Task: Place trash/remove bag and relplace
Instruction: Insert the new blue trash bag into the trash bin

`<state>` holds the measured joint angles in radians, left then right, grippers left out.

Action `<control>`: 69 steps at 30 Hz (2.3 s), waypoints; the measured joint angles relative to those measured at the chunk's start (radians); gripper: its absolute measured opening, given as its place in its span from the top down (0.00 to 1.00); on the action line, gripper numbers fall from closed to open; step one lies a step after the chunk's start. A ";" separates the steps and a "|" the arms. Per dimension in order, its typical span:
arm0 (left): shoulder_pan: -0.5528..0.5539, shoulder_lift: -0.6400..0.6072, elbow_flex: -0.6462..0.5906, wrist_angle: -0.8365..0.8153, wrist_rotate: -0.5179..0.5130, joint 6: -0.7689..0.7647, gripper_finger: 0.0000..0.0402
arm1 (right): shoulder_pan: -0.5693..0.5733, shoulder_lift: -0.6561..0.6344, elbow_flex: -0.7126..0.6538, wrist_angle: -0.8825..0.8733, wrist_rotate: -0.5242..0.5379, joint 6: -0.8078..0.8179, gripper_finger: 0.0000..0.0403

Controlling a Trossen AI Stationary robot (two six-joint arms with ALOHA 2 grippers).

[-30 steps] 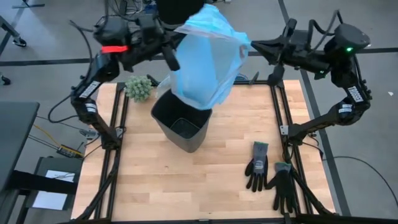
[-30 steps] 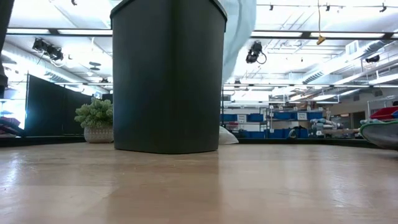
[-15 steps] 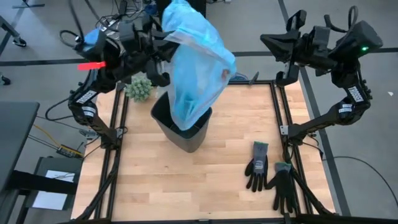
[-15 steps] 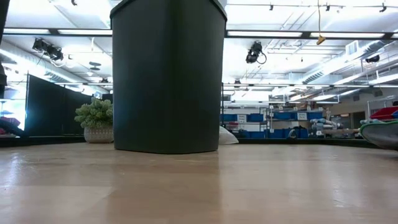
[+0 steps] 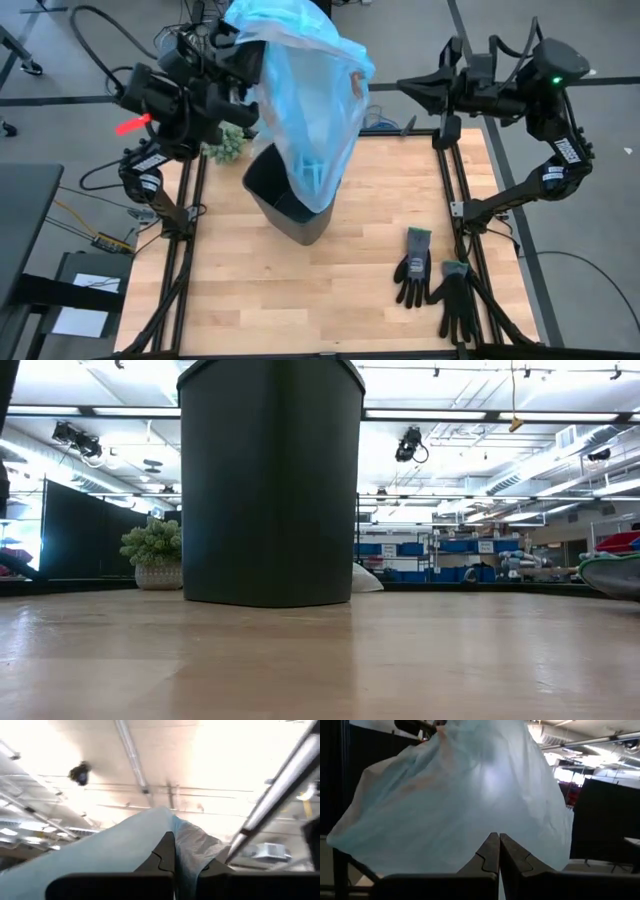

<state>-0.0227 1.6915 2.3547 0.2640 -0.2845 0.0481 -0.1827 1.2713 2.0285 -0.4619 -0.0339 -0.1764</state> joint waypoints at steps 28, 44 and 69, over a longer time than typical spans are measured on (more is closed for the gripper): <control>-0.239 0.053 0.000 0.184 0.077 0.026 1.00 | 0.004 -0.017 0.000 -0.081 -0.014 -0.007 1.00; -0.294 0.082 -0.001 0.149 -0.590 0.334 1.00 | 0.093 -0.039 0.000 -0.142 0.011 0.117 1.00; -0.426 0.082 -0.003 0.046 -1.288 0.734 1.00 | 0.330 0.108 -0.001 -0.444 0.282 0.190 1.00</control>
<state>-0.4483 1.7739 2.3520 0.3101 -1.5726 0.7818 0.1471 1.3796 2.0277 -0.9059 0.2484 0.0132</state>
